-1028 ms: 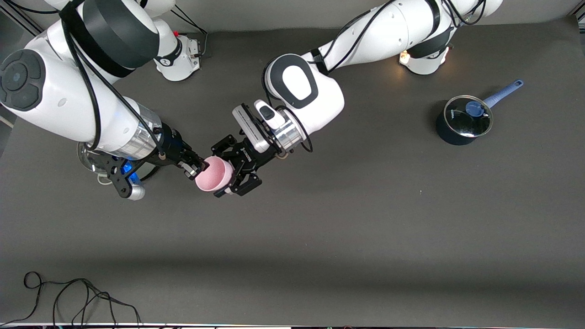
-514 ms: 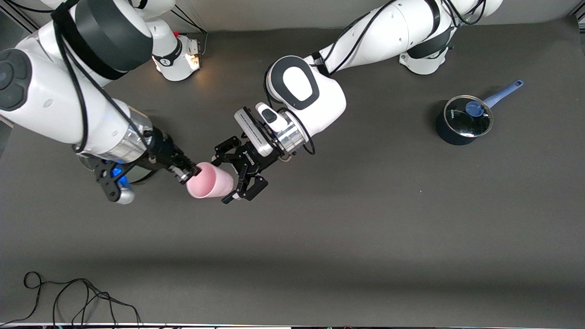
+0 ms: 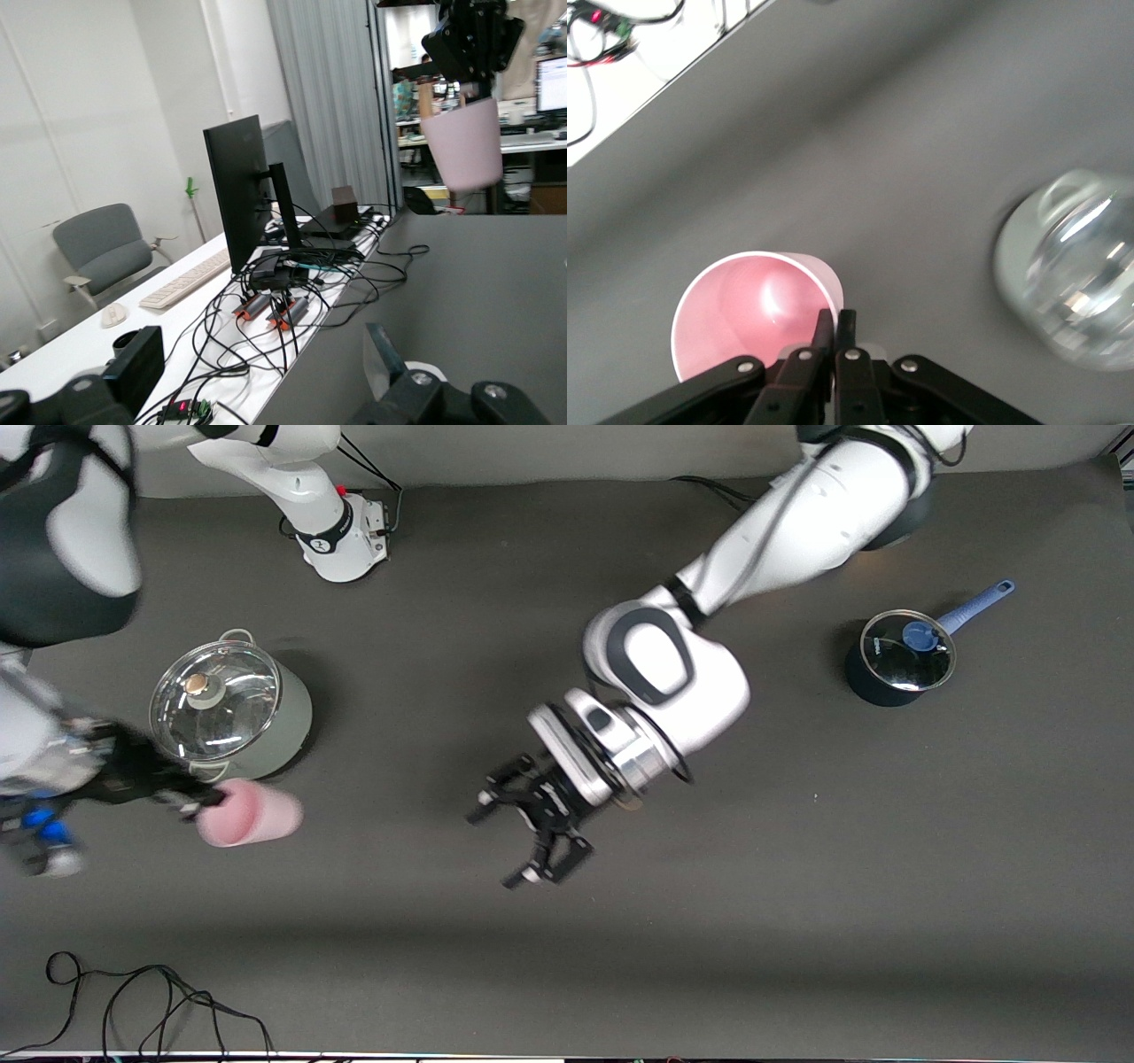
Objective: Transfer pink cup from left to right arm
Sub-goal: 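Open the left gripper and withdraw it while the right gripper pulls the cup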
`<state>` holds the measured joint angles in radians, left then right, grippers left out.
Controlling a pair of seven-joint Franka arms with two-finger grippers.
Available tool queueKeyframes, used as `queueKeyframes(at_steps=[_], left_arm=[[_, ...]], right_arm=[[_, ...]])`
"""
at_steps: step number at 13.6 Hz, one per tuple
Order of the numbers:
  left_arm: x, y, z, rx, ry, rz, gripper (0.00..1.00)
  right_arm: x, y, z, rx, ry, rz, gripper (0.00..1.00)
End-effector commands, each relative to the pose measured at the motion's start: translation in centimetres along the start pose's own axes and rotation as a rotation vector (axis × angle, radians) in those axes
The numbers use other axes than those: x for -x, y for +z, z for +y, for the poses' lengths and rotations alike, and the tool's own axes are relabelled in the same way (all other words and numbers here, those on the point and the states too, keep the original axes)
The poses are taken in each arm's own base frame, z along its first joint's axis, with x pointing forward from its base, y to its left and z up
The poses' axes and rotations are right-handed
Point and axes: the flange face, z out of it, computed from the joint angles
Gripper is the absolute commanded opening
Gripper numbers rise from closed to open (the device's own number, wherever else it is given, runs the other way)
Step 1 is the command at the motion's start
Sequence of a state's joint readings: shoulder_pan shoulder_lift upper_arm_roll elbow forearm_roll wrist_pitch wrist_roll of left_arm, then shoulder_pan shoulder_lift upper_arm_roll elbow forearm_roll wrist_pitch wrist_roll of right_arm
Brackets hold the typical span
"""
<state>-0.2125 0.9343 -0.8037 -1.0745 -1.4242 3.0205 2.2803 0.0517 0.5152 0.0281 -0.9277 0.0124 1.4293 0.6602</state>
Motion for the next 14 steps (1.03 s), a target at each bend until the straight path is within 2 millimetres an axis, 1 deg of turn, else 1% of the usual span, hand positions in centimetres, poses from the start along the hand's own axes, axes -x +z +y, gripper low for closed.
queueKeyframes(at_steps=[1,3,4,5,7,8,9,10,11,12,13,14], left_arm=[[4.5,-4.5,-2.8,0.135,0.036,-0.054,1.0],[8.8,-8.1,-6.2,0.218,0.09,-0.083,1.0],[11.0,-9.9,-7.6,0.264,0.121,-0.105,1.0],[13.5,-12.1,-8.8,0.303,0.133,-0.134,1.0],[18.5,-16.7,-11.9,0.39,0.208,-0.235,1.0],[20.9,-18.8,-13.0,0.464,0.209,-0.31,1.0],[22.4,-20.7,-14.0,0.547,0.189,-0.393,1.0],[22.1,-22.5,-14.9,0.623,0.171,-0.481,1.0],[21.1,-25.2,-16.5,0.666,0.164,-0.586,1.0],[19.3,-27.3,-17.4,0.707,0.166,-0.686,1.0],[18.0,-30.0,-18.4,0.733,0.146,-0.796,1.0],[16.1,-31.9,-18.8,0.746,0.107,-0.887,1.0]], right_arm=[[-3.3,-0.4,4.8,0.056,-0.155,0.031,0.0],[-6.1,-0.6,9.4,0.079,-0.295,0.038,0.0],[-7.4,-0.6,11.3,0.076,-0.363,0.053,0.0],[-8.6,-0.8,13.4,0.074,-0.438,0.067,0.0],[-10.8,-1.0,17.6,0.085,-0.636,0.084,0.0],[-11.5,-0.5,18.7,0.09,-0.721,0.081,0.0],[-12.4,0.3,20.0,0.093,-0.75,0.088,0.0],[-13.3,2.2,20.5,0.093,-0.758,0.1,0.0],[-13.8,4.1,20.3,0.094,-0.781,0.11,0.0],[-14.1,6.3,19.9,0.097,-0.833,0.107,0.0],[-14.6,8.5,19.7,0.092,-0.846,0.112,0.0],[-14.7,10.3,19.5,0.082,-0.849,0.113,0.0]])
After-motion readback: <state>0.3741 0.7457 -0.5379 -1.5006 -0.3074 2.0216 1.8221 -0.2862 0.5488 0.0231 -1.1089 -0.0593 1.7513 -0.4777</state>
